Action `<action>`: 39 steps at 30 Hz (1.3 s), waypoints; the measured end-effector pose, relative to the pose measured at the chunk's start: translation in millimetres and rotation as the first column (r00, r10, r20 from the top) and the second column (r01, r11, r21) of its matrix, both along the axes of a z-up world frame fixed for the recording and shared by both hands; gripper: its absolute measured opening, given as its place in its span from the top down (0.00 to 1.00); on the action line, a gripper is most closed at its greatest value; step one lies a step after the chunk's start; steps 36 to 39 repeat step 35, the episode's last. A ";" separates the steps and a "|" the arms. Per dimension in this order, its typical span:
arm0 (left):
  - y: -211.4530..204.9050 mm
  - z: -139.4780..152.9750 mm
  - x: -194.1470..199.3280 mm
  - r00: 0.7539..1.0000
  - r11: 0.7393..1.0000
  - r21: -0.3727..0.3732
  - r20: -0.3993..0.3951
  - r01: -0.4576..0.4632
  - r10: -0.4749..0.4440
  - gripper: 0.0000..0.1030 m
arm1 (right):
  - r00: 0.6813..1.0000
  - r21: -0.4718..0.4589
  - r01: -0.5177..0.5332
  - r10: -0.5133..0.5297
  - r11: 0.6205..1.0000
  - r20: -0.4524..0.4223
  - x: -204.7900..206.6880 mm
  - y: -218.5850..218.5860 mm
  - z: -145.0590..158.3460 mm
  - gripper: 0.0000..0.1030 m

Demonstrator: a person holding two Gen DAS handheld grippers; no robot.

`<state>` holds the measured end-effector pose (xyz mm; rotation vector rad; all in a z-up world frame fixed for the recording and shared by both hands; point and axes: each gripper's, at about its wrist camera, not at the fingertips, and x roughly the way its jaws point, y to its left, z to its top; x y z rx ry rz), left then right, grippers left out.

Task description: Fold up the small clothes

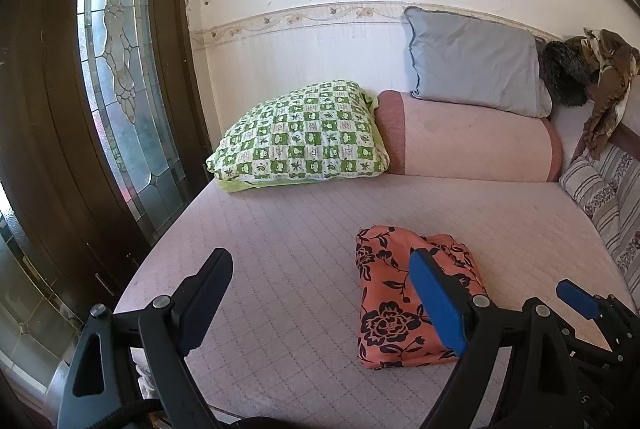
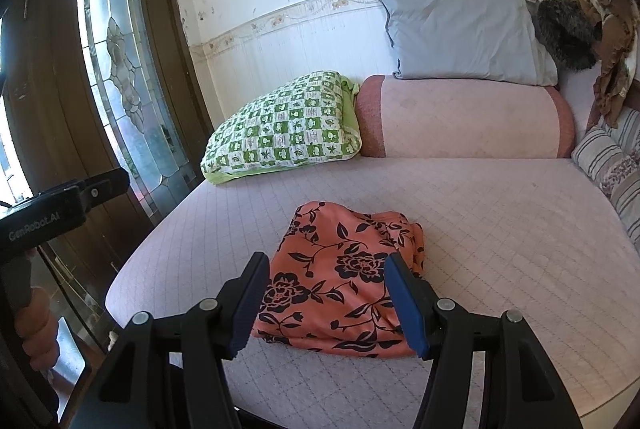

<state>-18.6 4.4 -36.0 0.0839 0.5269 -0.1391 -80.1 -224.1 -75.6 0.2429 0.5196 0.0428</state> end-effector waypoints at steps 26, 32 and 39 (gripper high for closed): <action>-8.9 -11.3 38.0 0.999 1.000 0.016 -0.048 0.004 -0.003 0.13 | 1.000 0.028 -0.019 0.020 0.999 -0.021 44.0 0.8 -5.8 0.38; -12.0 -19.7 56.5 0.994 0.998 -0.037 -0.087 0.059 -0.062 0.13 | 0.999 0.038 -0.039 0.040 0.999 -0.016 54.4 -1.0 -8.2 0.38; -8.0 -35.4 86.1 0.986 0.995 -0.078 -0.155 0.055 -0.067 0.13 | 1.000 0.049 -0.007 0.008 0.999 -0.023 67.5 -22.7 -15.3 0.38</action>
